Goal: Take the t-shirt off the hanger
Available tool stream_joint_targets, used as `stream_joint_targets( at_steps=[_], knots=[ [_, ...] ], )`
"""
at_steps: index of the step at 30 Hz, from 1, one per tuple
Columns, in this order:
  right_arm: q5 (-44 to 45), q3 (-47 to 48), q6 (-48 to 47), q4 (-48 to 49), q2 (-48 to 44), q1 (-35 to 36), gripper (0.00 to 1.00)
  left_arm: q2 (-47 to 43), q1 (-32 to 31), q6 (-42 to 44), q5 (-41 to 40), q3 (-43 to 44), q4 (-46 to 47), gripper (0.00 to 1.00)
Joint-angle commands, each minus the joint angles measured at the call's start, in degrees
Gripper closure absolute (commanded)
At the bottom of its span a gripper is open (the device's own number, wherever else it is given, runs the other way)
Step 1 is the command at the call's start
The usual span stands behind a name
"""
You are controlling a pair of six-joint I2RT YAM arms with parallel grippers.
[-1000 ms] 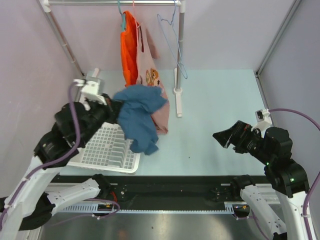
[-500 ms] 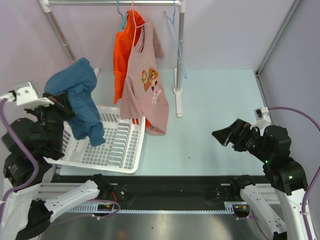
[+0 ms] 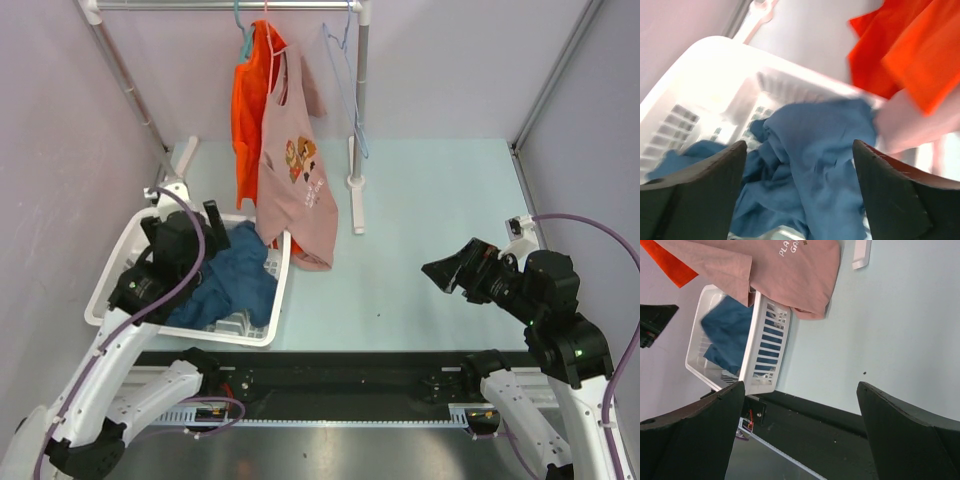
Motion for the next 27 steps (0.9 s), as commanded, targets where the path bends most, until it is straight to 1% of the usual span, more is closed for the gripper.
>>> stream_joint_targets(
  at_steps=[1,2,4,5,6,7,8,9,10,11,13,15,16,17,19,20,22,25,27],
  knots=[
    [-0.98,-0.31,-0.39,2.02,0.45,-0.13,0.00,0.12,0.46,0.85,9.01,10.51,5.64,0.07],
    [-1.07,-0.31,-0.39,2.28,0.54,-0.13,0.01,0.21,0.54,2.34,11.14,12.10,6.79,0.08],
    [-1.15,-0.40,-0.31,2.55,0.72,-0.13,0.00,0.74,0.54,3.49,16.93,15.53,11.97,0.09],
    [-1.15,-0.40,-0.39,2.64,0.72,-0.13,0.00,1.17,0.54,4.45,24.01,17.19,14.07,0.10],
    [-1.15,-0.40,-0.39,2.64,0.89,-0.13,0.00,3.00,0.55,4.81,27.65,18.08,18.19,0.12],
    [-1.15,-0.31,-0.48,2.73,0.98,-0.13,0.01,4.33,0.46,4.90,30.99,19.22,19.88,0.12],
    [-1.24,-0.31,-0.57,2.64,1.07,-0.13,0.00,6.26,0.46,4.90,37.63,22.02,21.38,0.12],
    [-1.42,-0.23,-0.57,2.73,1.24,-0.13,0.00,8.10,0.46,4.64,39.53,23.78,23.13,0.14],
    [-1.51,-0.23,-0.57,2.73,1.33,-0.13,0.00,12.21,0.46,4.12,42.07,25.63,23.76,0.15],
    [-1.68,-0.05,-0.57,2.73,1.42,-0.04,0.00,14.08,0.46,3.16,44.10,28.95,24.20,0.16],
    [-1.86,0.21,-0.57,2.73,1.51,-0.13,0.00,18.90,0.46,2.97,44.65,31.52,26.39,0.16],
    [-2.03,0.48,-0.57,2.47,1.34,-0.13,0.01,22.16,0.63,3.41,43.34,35.47,27.10,0.16],
    [-1.95,1.00,-0.74,2.20,1.42,-0.13,0.00,25.23,0.63,4.02,42.89,37.14,26.84,0.16],
    [-2.03,1.27,-0.83,2.03,1.42,-0.22,0.00,27.09,0.89,4.11,42.71,40.47,26.67,0.16],
    [-1.77,2.14,-1.18,1.24,1.51,-0.13,0.00,30.08,1.51,4.29,43.59,43.47,26.14,0.18],
    [-1.68,2.32,-1.27,0.97,1.42,-0.04,0.00,33.40,1.95,4.11,43.42,46.80,24.74,0.18],
    [-1.51,2.76,-1.45,0.44,1.60,-0.13,0.00,36.75,2.39,3.41,41.05,52.42,22.28,0.20],
    [-1.68,3.46,-1.62,0.00,1.69,-0.13,0.00,41.25,3.53,2.97,40.16,55.87,20.95,0.21],
    [-1.77,3.73,-1.62,-0.09,1.68,-0.13,0.00,43.71,4.58,2.45,37.71,57.19,19.90,0.22]
  ],
)
